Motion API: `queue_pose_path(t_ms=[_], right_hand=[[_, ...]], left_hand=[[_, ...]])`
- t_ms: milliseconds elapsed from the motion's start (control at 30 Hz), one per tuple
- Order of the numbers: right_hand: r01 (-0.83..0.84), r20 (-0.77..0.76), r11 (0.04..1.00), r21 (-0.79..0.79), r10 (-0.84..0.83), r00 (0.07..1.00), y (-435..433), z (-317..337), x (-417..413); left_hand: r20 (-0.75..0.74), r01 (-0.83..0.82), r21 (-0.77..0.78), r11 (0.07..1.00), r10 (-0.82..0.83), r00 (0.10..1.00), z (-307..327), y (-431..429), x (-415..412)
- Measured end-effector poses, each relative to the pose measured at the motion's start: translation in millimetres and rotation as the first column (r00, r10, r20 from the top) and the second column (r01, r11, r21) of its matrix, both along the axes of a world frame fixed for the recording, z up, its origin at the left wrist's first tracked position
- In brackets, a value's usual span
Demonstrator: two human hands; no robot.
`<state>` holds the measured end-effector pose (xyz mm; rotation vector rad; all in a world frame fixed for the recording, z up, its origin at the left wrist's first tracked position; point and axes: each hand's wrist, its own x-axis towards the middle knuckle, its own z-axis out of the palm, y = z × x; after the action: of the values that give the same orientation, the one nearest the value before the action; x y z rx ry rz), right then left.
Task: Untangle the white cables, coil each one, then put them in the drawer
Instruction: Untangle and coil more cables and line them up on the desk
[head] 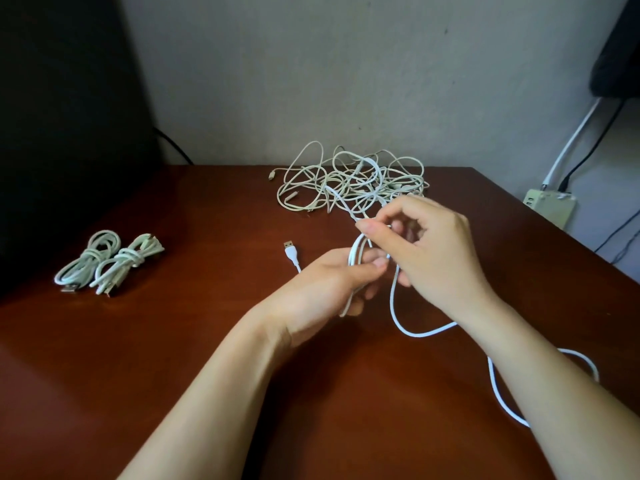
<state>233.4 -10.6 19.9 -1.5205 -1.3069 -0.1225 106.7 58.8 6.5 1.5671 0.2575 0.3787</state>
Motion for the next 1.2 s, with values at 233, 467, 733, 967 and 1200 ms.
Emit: queue_pose_path(t_ms=[233,467,733,967,1200], right_hand=[[0.049,0.043,0.978,-0.202,-0.041,0.998,-0.7,-1.8,1.2],[0.159,0.229,0.945,-0.285,-0.094,0.969,-3.7,-0.9,3.2],[0.040,0.164,0.851,-0.524,0.055,0.985,-2.5,-8.8,-0.9],[-0.252,-0.180,0.898,-0.362,0.198,0.963,-1.0,-0.5,-4.3],[-0.458,-0.174,0.842,-0.284,0.425,0.888,-9.6,6.0,-16.7]], left_hand=[[0.007,-0.150,0.013,0.989,0.150,0.989,-4.2,2.0,3.4],[0.176,-0.400,-0.134,0.906,0.419,0.891,2.2,20.6,-3.4],[0.315,-0.373,-0.455,0.809,0.538,0.782,6.1,39.5,-13.4],[0.286,-0.433,-0.607,0.666,0.692,0.663,4.0,45.0,-14.1],[0.117,-0.557,-0.122,0.822,0.569,0.814,-7.4,33.1,-3.7]])
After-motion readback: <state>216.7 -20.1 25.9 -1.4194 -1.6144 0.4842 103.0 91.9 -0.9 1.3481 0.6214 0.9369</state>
